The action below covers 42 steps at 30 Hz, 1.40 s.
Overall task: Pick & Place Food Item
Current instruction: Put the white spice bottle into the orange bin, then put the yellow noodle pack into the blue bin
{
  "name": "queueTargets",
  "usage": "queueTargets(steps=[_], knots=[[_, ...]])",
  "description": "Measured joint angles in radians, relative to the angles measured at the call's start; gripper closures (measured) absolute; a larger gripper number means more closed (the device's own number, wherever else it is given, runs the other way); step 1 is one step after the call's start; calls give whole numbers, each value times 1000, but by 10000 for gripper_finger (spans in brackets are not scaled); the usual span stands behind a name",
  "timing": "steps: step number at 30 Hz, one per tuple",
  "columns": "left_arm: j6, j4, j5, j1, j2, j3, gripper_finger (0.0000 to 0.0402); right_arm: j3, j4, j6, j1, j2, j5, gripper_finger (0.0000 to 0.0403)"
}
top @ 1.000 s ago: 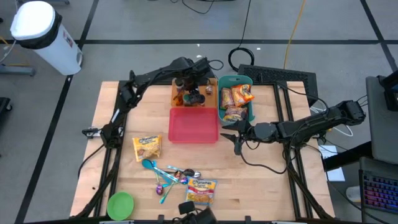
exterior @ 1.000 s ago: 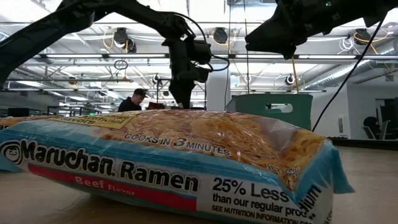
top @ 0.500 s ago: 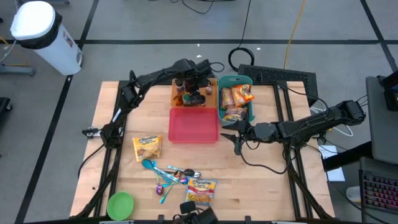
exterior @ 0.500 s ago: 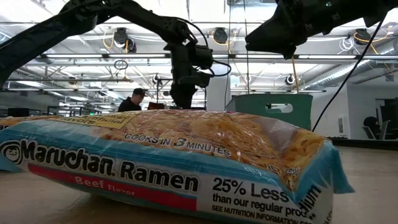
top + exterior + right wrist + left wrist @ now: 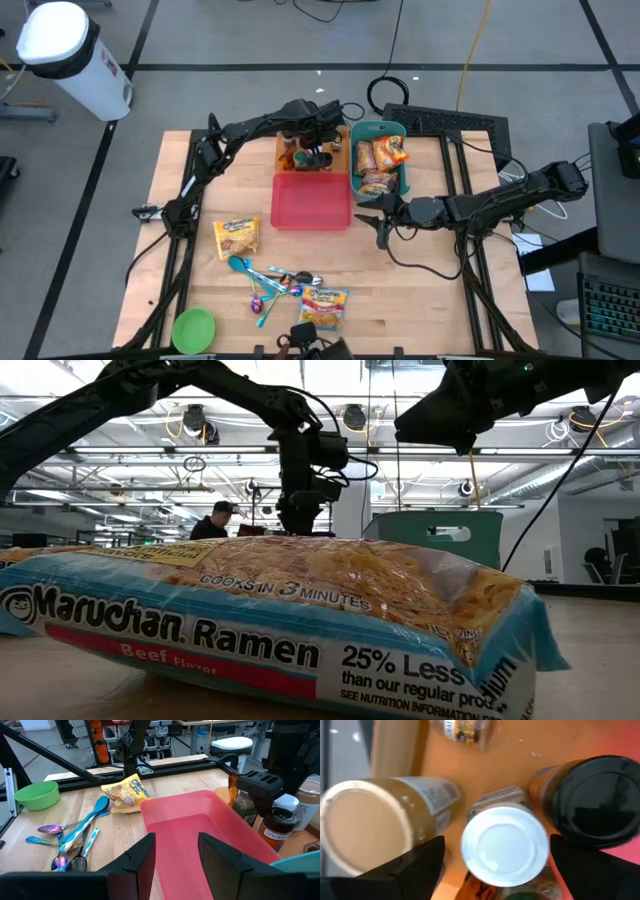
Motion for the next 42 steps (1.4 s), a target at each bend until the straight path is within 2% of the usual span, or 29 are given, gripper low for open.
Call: queueTargets(steps=[4, 12, 15, 21, 27, 29, 32, 36, 39, 42], knots=[[18, -20, -49, -6, -19, 0, 60, 0, -1, 0, 0, 0, 0, 261], [5, -24, -43, -7, -138, 0, 76, 0, -5, -19, 0, 0, 0, 261], [-23, -48, 10, -11, -205, 0, 76, 0, -4, -19, 0, 0, 0, 261], [-69, -98, 213, -45, -342, 0, 76, 0, -4, -19, 0, 0, 0, 261], [-83, -171, 220, -147, -481, -27, 76, 0, -3, -18, 0, 0, 0, 261], [-98, -162, 220, -187, -546, -81, 76, 0, -3, -18, 2, 0, 0, 261], [-132, -120, 220, -246, -661, -224, 76, 0, -6, -2, 2, 0, -3, 261], [-227, -37, 176, -312, -835, -502, 76, 0, -13, 9, 2, 0, -3, 261], [-367, -28, 92, -351, -954, -713, 76, 0, -15, 23, 3, 0, -3, 261], [-501, -28, 62, -382, -1045, -913, 76, 0, -16, 26, 3, 0, -3, 261]])
